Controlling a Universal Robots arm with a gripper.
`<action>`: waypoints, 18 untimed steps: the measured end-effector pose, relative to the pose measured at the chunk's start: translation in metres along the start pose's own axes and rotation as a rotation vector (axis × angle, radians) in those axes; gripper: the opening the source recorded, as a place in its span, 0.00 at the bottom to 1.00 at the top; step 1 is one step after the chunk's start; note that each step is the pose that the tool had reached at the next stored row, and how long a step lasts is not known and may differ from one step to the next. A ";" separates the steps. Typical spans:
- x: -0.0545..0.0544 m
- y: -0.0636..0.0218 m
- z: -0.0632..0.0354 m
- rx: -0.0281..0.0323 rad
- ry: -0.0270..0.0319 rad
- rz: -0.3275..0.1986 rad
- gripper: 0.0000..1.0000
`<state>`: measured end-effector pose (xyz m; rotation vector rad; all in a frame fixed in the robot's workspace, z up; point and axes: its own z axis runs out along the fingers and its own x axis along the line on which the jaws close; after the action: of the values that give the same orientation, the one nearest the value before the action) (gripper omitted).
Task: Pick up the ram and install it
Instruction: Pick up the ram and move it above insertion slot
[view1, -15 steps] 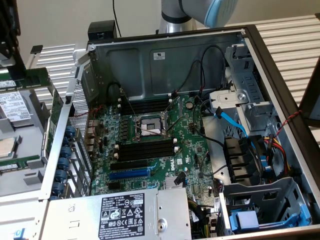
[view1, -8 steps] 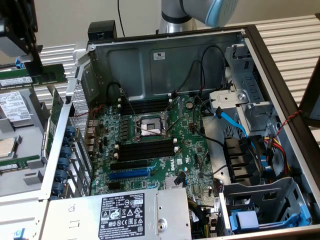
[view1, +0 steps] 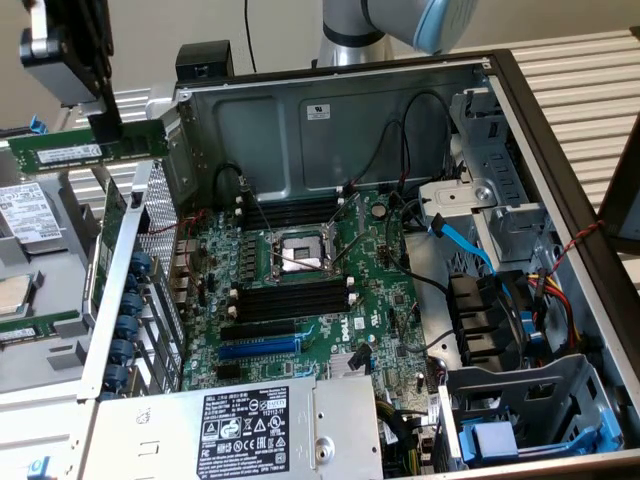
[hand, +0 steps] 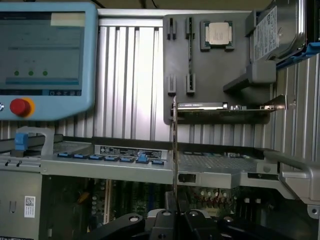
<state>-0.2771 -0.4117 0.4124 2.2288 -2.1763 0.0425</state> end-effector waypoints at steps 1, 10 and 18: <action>0.000 -0.0040 0.0000 0.0000 0.0000 0.000 0.12; -0.005 -0.0414 -0.0002 -0.0001 0.0005 0.000 0.12; -0.008 -0.0759 -0.0003 -0.0001 0.0011 0.000 0.12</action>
<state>-0.2014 -0.4016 0.4124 2.2283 -2.1756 0.0437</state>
